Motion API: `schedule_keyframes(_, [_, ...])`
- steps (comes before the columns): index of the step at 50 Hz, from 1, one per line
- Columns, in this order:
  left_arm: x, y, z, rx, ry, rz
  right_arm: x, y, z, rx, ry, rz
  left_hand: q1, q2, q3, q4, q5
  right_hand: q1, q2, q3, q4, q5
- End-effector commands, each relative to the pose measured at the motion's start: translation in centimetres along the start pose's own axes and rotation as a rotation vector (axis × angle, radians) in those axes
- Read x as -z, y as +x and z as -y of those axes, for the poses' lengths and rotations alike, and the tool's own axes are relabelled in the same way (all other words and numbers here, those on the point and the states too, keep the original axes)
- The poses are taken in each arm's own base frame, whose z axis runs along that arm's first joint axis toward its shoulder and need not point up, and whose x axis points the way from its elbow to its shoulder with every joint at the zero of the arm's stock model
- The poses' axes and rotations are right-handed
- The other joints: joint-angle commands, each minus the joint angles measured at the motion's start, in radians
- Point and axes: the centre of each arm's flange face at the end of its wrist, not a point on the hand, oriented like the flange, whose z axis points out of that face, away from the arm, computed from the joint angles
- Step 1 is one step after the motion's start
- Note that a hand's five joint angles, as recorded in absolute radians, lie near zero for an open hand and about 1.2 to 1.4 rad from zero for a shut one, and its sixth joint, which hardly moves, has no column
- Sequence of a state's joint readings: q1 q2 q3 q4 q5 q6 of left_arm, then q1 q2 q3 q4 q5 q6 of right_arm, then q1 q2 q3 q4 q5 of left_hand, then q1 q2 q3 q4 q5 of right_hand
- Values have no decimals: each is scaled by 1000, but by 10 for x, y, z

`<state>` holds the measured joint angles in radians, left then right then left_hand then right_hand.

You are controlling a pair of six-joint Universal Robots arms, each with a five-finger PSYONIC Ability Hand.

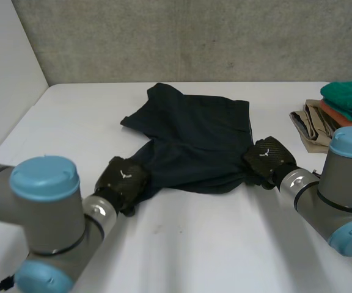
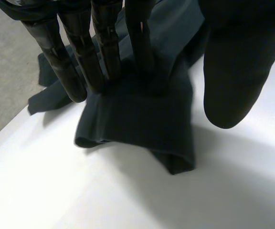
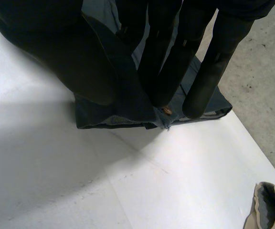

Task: Fold the laundry.

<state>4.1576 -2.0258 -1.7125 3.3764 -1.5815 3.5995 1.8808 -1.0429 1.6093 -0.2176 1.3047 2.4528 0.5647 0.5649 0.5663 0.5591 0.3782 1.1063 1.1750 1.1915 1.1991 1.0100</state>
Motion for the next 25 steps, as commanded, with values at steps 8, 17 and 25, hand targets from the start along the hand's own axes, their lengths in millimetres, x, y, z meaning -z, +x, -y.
schedule_keyframes(8, [-62,-23,0,-13,2,112,-1,3,-1,-1,0,-9,30,30,29,36,42,290,221,205,197,212])
schedule_keyframes(17, [-80,-25,-15,-174,-26,113,-1,1,1,-32,5,-5,101,101,99,106,113,-5,-73,-90,-97,-83])
schedule_keyframes(25, [-84,-32,-17,-189,-32,126,7,14,9,-219,-79,14,603,602,601,608,614,-586,-655,-672,-679,-665])
